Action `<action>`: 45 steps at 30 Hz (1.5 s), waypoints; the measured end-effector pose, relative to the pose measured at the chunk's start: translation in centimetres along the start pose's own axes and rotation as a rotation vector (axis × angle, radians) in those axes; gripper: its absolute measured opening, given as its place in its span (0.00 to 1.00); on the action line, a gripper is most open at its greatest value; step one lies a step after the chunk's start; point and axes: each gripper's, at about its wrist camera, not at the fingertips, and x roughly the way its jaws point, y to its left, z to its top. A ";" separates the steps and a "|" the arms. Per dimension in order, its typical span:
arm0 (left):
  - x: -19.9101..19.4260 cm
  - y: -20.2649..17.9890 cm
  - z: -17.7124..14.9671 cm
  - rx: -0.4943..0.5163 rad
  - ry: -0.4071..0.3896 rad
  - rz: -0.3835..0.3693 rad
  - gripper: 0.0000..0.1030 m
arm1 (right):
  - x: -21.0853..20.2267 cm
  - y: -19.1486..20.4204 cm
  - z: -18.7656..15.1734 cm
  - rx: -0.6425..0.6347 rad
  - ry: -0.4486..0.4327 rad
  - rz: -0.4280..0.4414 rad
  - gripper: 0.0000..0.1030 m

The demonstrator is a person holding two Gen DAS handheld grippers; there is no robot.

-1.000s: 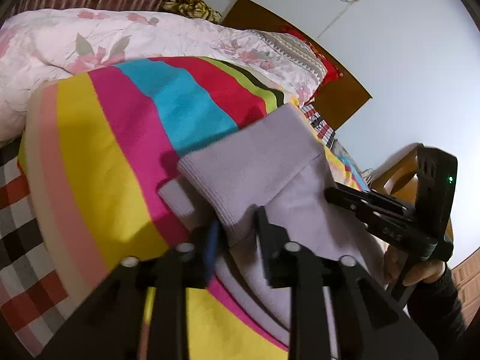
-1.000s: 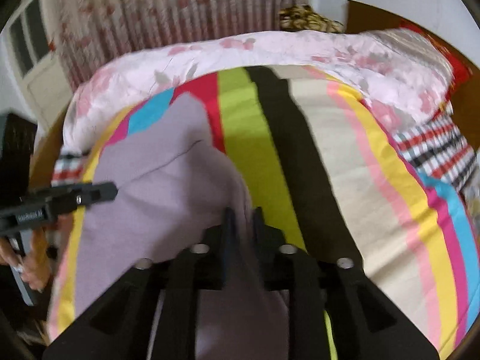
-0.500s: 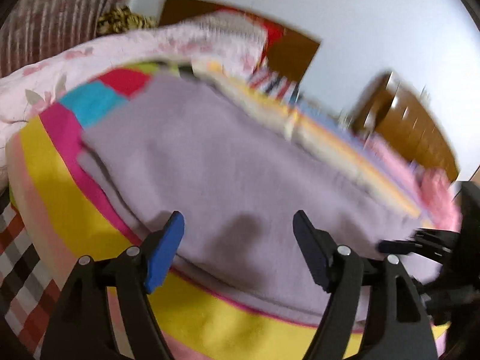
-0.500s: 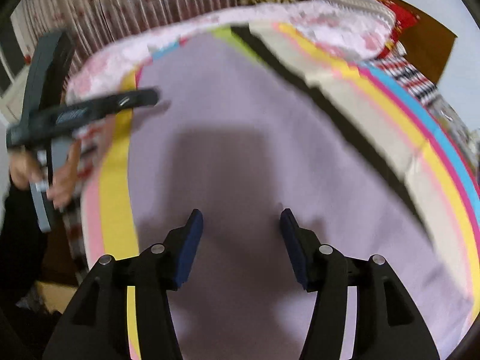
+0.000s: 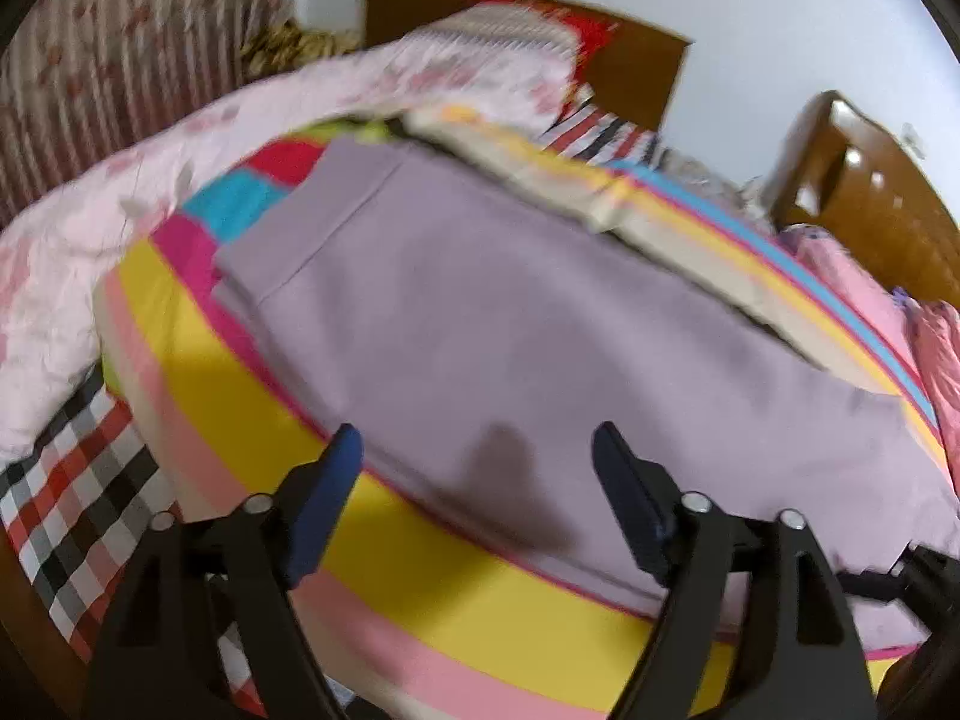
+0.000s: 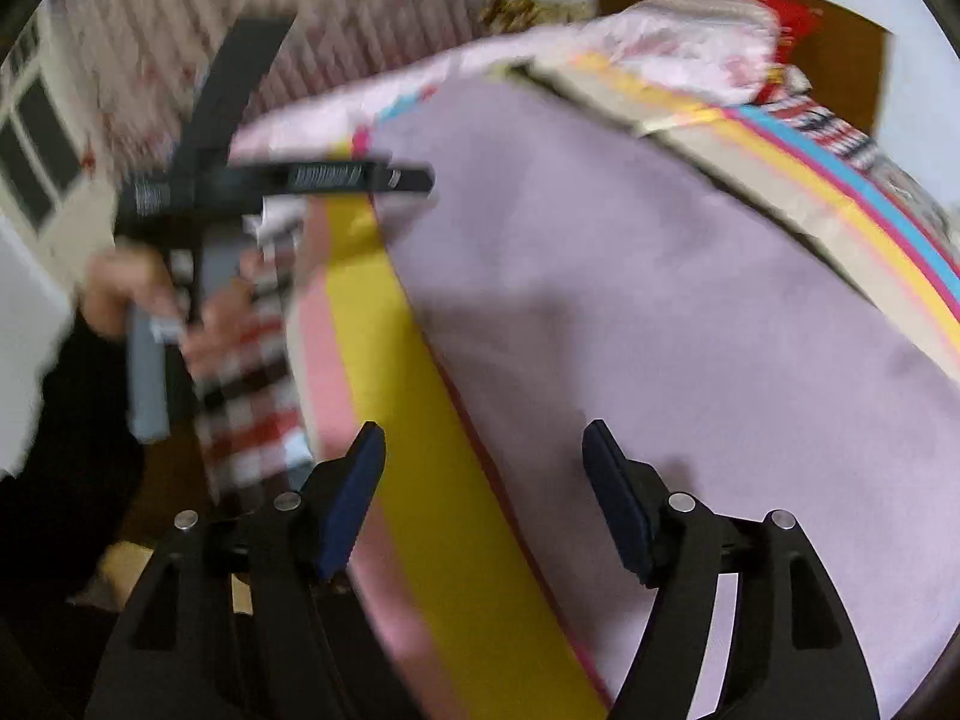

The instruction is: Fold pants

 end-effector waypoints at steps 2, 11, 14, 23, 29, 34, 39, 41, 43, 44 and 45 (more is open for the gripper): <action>-1.8 -3.7 -0.4 0.066 -0.046 -0.054 0.90 | -4.2 -2.8 -1.3 0.068 -0.088 -0.105 0.82; -1.1 -21.4 -5.2 0.447 0.002 -0.278 0.97 | -17.6 -17.1 -13.6 0.434 -0.120 -0.627 0.83; 1.2 -23.7 -7.1 0.501 0.071 -0.251 0.97 | -19.5 -20.8 -19.0 0.573 -0.087 -0.687 0.83; 3.1 -23.6 -8.2 0.513 0.108 -0.212 0.99 | -18.5 -21.1 -22.2 0.572 -0.135 -0.806 0.85; 2.7 -24.0 -8.8 0.495 0.096 -0.203 0.99 | -15.6 -16.8 -18.5 0.454 -0.165 -0.699 0.86; 2.6 -24.2 -8.8 0.493 0.094 -0.202 0.99 | -14.5 -18.3 -20.1 0.513 -0.128 -0.633 0.94; 2.7 -24.2 -8.8 0.493 0.094 -0.202 0.99 | -16.0 -17.8 -19.5 0.541 -0.131 -0.695 0.93; 2.7 -24.3 -8.8 0.492 0.094 -0.203 0.99 | -16.5 -17.0 -19.2 0.548 -0.172 -0.671 0.93; 2.7 -24.2 -8.8 0.492 0.094 -0.204 0.99 | -16.1 -16.3 -18.7 0.531 -0.184 -0.634 0.94; 2.7 -24.2 -8.8 0.491 0.094 -0.207 0.99 | -15.5 -16.3 -18.8 0.518 -0.157 -0.621 0.94; 2.7 -24.2 -8.8 0.487 0.095 -0.213 0.99 | -14.4 -16.2 -18.6 0.507 -0.091 -0.628 0.94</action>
